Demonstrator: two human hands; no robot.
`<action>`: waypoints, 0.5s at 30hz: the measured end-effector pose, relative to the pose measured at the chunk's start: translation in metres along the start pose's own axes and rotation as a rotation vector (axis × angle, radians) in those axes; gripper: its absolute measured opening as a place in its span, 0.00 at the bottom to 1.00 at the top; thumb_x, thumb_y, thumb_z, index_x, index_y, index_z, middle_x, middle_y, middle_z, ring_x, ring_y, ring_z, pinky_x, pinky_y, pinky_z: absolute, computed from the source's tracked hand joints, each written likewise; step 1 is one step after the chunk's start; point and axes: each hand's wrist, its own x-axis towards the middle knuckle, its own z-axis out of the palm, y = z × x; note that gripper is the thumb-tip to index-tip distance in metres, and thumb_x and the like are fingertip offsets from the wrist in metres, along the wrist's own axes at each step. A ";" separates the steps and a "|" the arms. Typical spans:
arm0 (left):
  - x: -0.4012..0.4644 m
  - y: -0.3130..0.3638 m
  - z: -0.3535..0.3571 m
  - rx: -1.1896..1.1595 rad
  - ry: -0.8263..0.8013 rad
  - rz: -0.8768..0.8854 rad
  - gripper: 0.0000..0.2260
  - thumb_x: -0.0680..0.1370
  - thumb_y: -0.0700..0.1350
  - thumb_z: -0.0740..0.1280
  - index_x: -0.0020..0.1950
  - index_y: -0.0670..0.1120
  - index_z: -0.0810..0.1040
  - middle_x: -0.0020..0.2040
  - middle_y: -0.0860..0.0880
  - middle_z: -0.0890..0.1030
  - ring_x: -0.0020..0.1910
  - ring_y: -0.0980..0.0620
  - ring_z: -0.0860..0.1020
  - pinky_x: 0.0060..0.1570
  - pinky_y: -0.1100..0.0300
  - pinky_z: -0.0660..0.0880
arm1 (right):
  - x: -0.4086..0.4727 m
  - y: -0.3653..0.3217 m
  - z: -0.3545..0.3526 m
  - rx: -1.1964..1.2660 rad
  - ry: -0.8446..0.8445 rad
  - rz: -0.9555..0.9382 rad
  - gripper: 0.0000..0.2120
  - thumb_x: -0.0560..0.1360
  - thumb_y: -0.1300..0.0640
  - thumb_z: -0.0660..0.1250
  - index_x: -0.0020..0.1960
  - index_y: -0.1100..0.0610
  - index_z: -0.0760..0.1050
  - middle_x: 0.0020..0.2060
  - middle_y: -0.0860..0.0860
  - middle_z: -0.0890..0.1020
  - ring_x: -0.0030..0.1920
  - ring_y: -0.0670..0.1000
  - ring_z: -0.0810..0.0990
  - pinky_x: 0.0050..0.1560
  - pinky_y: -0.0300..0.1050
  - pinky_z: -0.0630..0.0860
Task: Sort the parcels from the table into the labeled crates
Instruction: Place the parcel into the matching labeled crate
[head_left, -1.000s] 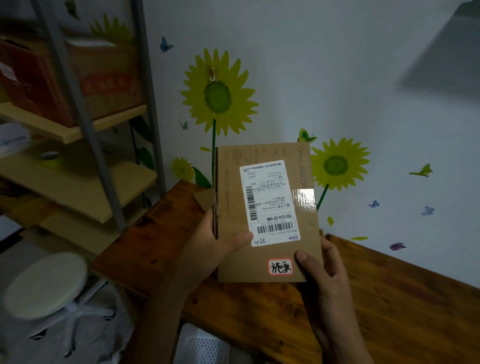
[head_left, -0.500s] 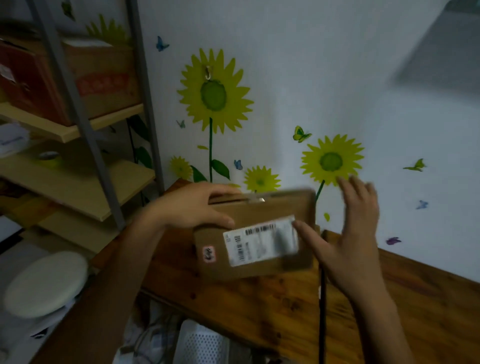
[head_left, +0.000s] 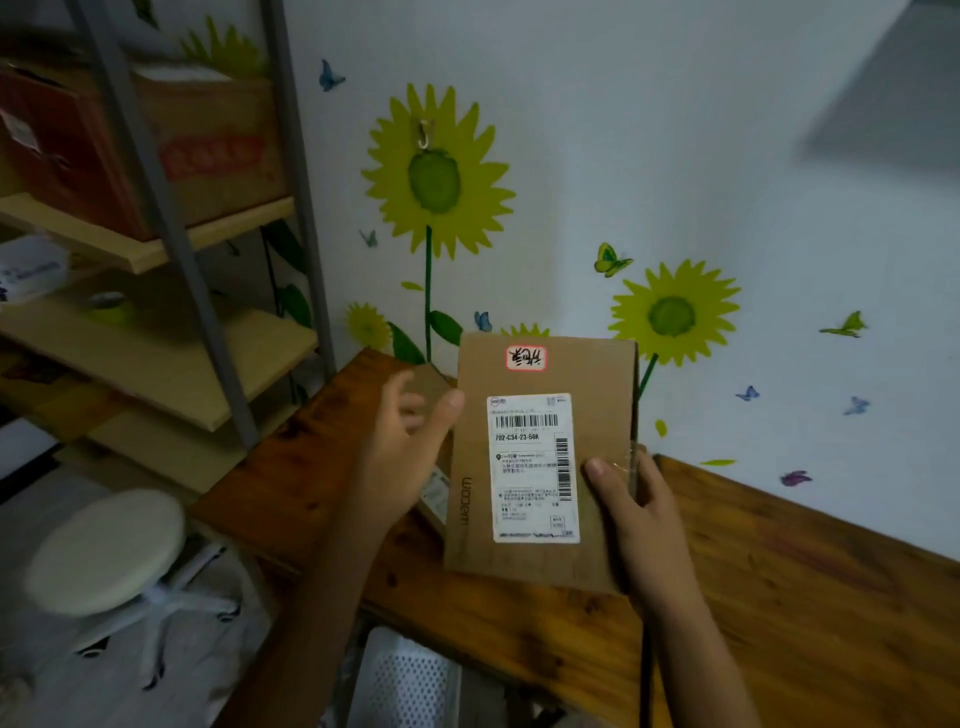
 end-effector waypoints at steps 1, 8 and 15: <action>-0.005 -0.002 0.005 -0.105 -0.096 -0.032 0.27 0.76 0.59 0.66 0.74 0.53 0.67 0.63 0.55 0.78 0.55 0.59 0.80 0.42 0.64 0.76 | -0.005 0.000 0.002 0.046 -0.009 0.027 0.10 0.71 0.43 0.71 0.52 0.37 0.80 0.51 0.47 0.87 0.50 0.51 0.87 0.50 0.53 0.81; -0.016 0.006 0.012 -0.230 -0.152 0.046 0.07 0.78 0.52 0.69 0.55 0.57 0.75 0.46 0.58 0.85 0.45 0.61 0.84 0.40 0.66 0.78 | -0.023 -0.006 0.009 0.165 0.008 0.076 0.17 0.71 0.48 0.70 0.59 0.49 0.79 0.50 0.52 0.87 0.49 0.55 0.87 0.49 0.56 0.82; -0.024 0.005 0.010 -0.310 -0.288 0.044 0.13 0.79 0.43 0.69 0.61 0.56 0.74 0.53 0.55 0.85 0.51 0.54 0.85 0.44 0.63 0.81 | -0.032 -0.011 -0.004 0.229 0.026 0.110 0.15 0.73 0.51 0.69 0.58 0.54 0.79 0.50 0.55 0.87 0.49 0.57 0.87 0.48 0.53 0.81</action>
